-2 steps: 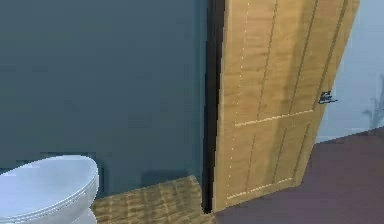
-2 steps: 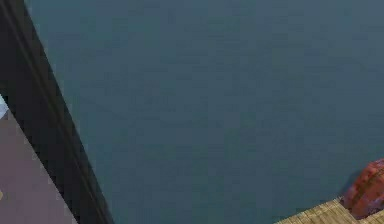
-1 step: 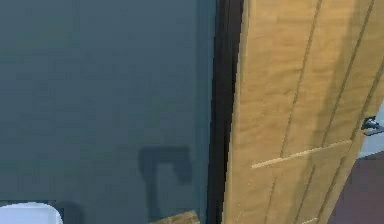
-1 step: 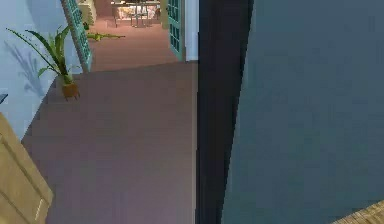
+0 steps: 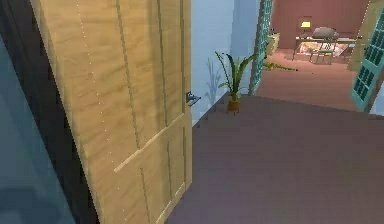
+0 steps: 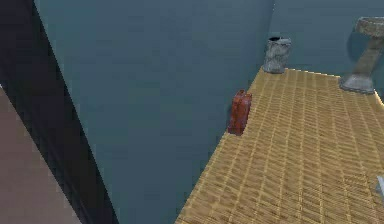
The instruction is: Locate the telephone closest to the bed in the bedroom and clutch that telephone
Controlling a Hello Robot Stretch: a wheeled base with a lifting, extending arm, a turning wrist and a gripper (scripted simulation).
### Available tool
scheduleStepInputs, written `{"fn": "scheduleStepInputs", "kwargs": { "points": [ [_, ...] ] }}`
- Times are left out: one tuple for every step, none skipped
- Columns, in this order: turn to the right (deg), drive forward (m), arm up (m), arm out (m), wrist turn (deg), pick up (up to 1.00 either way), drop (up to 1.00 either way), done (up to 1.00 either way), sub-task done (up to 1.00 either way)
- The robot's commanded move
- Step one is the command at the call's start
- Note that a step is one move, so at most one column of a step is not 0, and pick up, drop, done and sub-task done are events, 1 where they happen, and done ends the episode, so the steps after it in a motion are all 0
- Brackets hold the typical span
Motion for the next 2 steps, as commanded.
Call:
{"fn": "scheduleStepInputs", "kwargs": {
  "points": [
    [12.0,0.00,0.00,0.00,0.0,0.00,0.00,0.00,0.00],
    [0.0,0.10,0.00,0.00,0.0,0.00,0.00,0.00,0.00]
  ]
}}
